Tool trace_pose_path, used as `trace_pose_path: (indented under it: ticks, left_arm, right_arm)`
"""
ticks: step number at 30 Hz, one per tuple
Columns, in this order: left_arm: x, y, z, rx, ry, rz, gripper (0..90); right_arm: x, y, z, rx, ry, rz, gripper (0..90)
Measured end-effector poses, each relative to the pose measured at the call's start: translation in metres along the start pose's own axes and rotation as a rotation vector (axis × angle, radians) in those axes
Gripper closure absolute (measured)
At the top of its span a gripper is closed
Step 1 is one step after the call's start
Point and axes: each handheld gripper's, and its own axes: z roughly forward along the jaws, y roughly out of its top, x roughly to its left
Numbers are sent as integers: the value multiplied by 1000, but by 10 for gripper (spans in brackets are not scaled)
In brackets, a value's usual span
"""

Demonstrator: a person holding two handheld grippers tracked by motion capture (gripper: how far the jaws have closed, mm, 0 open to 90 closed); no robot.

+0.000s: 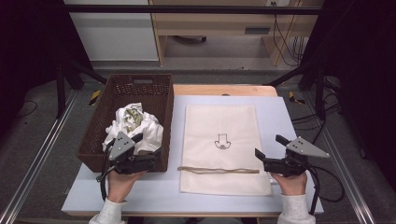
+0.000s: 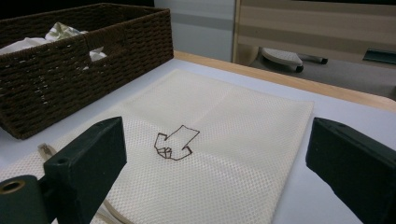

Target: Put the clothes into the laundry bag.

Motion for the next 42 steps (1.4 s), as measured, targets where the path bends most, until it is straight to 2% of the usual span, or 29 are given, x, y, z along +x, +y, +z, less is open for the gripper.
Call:
trace_pose_path:
  ticks: [7, 11, 16, 23, 24, 29, 30, 34, 37, 39, 40, 41, 42]
  left_arm:
    - [-8, 2, 0, 3, -4, 21, 180]
    - [-16, 2, 2, -6, -33, 17, 211]
    - [-31, 1, 7, -1, -72, 32, 241]
    - [-55, -5, 21, 35, -134, 53, 322]
    - [-62, -8, 27, 57, -157, 60, 351]
    - [-75, -17, 39, 102, -183, 84, 410]
    - [-81, -21, 45, 120, -204, 93, 459]
    - [-90, -28, 53, 158, -228, 113, 509]
    - [-97, -34, 59, 189, -244, 121, 598]
    - [-99, -38, 63, 198, -260, 110, 623]
    - [-102, -43, 67, 220, -269, 114, 662]
    - [-102, -43, 67, 220, -269, 114, 680]
    - [-105, -47, 72, 251, -283, 120, 696]
  right_arm:
    - [2, 0, 2, 8, -1, -1, 67]
    - [3, 1, 1, 13, -1, 2, 77]
    - [6, 1, 2, 13, 10, 4, 84]
    - [10, 1, 6, 25, 17, -3, 95]
    - [11, 1, 8, 34, 23, -8, 100]
    - [16, -1, 14, 59, 39, -18, 112]
    - [18, -2, 17, 69, 44, -25, 117]
    - [22, -3, 20, 83, 53, -31, 125]
    - [26, -6, 26, 98, 71, -30, 134]
    - [27, -6, 27, 105, 76, -36, 137]
    - [30, -7, 30, 116, 79, -42, 143]
    - [30, -7, 30, 116, 79, -42, 143]
    - [32, -8, 33, 126, 85, -53, 151]
